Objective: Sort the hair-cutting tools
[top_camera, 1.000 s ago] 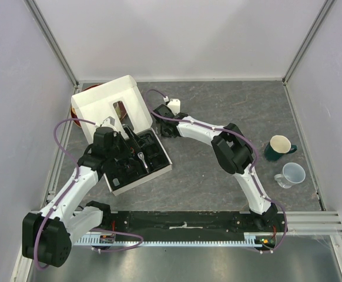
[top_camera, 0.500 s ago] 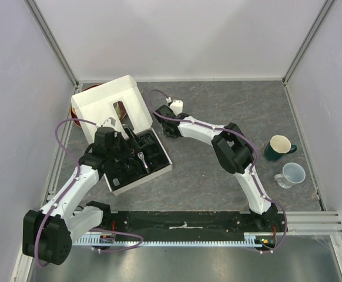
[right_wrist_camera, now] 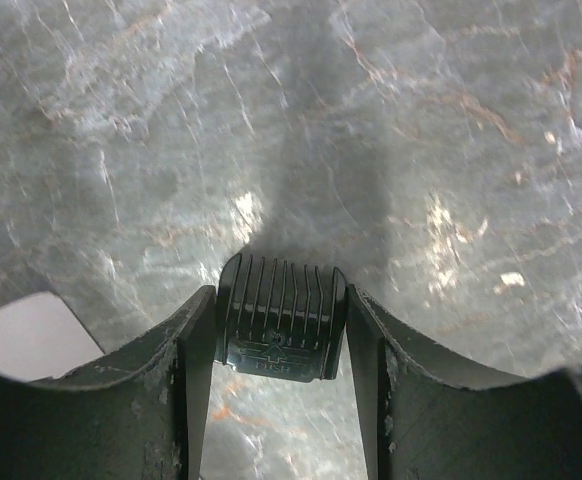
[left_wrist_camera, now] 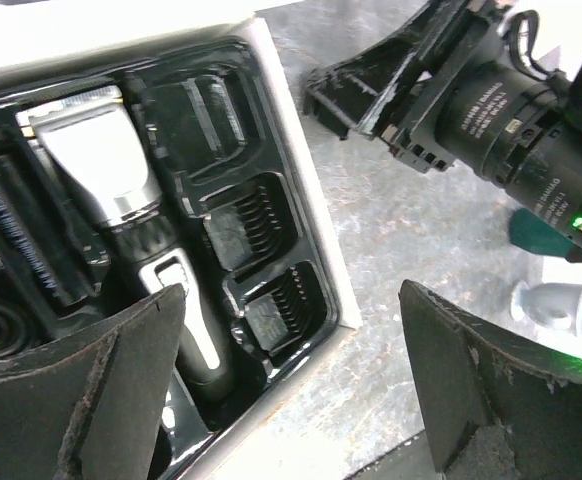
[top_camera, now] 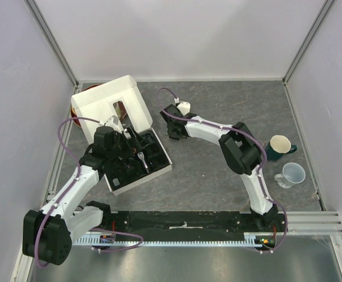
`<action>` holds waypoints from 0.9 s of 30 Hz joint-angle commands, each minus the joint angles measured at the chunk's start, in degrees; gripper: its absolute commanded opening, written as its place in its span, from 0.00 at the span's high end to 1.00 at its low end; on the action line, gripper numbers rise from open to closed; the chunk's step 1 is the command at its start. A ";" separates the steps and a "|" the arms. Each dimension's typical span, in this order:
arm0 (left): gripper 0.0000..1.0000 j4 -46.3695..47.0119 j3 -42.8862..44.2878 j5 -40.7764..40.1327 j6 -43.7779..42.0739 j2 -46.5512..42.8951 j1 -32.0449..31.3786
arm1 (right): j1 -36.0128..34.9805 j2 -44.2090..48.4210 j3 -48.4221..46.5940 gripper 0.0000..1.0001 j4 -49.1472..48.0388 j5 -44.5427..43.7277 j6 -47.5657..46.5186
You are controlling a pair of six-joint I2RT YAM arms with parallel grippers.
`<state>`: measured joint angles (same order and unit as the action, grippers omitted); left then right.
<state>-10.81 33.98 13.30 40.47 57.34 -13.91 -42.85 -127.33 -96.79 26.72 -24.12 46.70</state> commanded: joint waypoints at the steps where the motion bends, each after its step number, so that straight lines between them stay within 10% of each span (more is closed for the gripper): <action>1: 0.07 8.77 -1.45 6.99 -2.24 -1.88 -0.33 | 0.31 9.01 3.10 0.59 -0.08 3.81 2.87; 27: 0.40 44.56 -1.55 -18.21 -3.12 5.50 -24.58 | 0.75 40.84 19.98 0.60 -6.85 17.97 27.22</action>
<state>28.58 29.56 2.61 39.33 61.14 -36.99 -42.00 -89.89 -76.58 22.70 -6.22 71.61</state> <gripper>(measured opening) 0.626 0.570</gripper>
